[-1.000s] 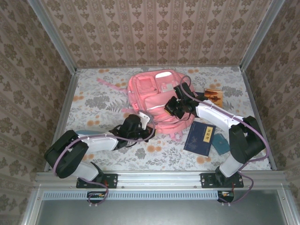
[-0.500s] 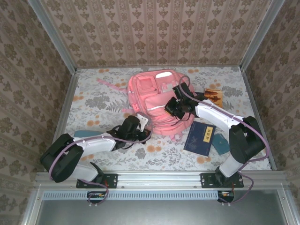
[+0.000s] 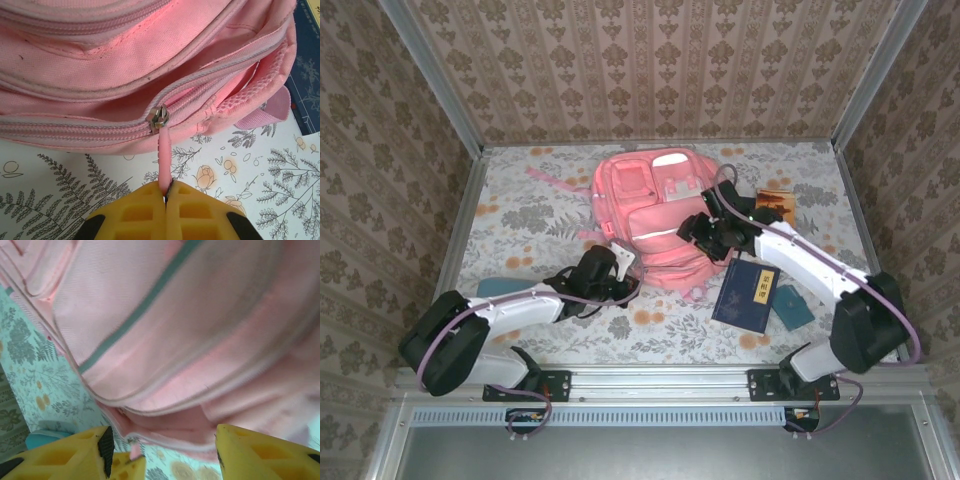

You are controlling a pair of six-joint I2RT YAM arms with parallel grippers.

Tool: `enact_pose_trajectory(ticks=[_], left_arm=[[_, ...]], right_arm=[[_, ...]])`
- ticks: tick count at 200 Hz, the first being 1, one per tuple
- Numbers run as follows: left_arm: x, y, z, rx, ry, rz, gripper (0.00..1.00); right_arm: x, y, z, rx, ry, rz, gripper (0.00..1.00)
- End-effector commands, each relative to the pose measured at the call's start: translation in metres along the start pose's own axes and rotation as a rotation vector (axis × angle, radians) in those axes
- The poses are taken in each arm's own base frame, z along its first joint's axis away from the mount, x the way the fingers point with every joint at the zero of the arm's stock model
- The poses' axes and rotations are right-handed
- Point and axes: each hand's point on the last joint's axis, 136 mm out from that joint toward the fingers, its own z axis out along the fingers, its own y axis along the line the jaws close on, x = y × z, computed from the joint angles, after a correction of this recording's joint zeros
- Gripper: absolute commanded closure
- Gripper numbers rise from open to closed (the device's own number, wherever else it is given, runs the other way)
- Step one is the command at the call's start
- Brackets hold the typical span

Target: Pack books, pencil case, and school supplies into a backpack

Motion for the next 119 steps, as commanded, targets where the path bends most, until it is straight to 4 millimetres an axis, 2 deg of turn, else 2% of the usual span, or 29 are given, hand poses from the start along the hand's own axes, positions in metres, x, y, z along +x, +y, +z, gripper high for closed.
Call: enact_pose_trajectory(ticks=[1, 15, 45, 87, 93, 119], left_arm=[[-0.019, -0.015, -0.001, 0.062, -0.035, 0.042, 1.0], [-0.022, -0.02, -0.001, 0.084, -0.04, 0.045, 1.0], [-0.024, -0.027, -0.001, 0.114, -0.036, 0.058, 1.0], [-0.023, -0.029, 0.0, 0.119, -0.03, 0.063, 1.0], [-0.023, -0.029, 0.0, 0.121, -0.031, 0.063, 1.0], [-0.023, -0.029, 0.002, 0.121, -0.03, 0.062, 1.0]], right_arm=[[0.026, -0.045, -0.002, 0.09, 0.029, 0.147, 0.43], [0.038, -0.049, 0.003, 0.049, 0.056, 0.224, 0.44], [0.041, -0.029, 0.014, -0.065, 0.089, 0.296, 0.45], [0.047, -0.012, 0.025, -0.089, 0.144, 0.355, 0.51], [0.048, -0.018, 0.033, -0.059, 0.151, 0.375, 0.52], [0.055, -0.026, 0.042, -0.022, 0.164, 0.43, 0.56]])
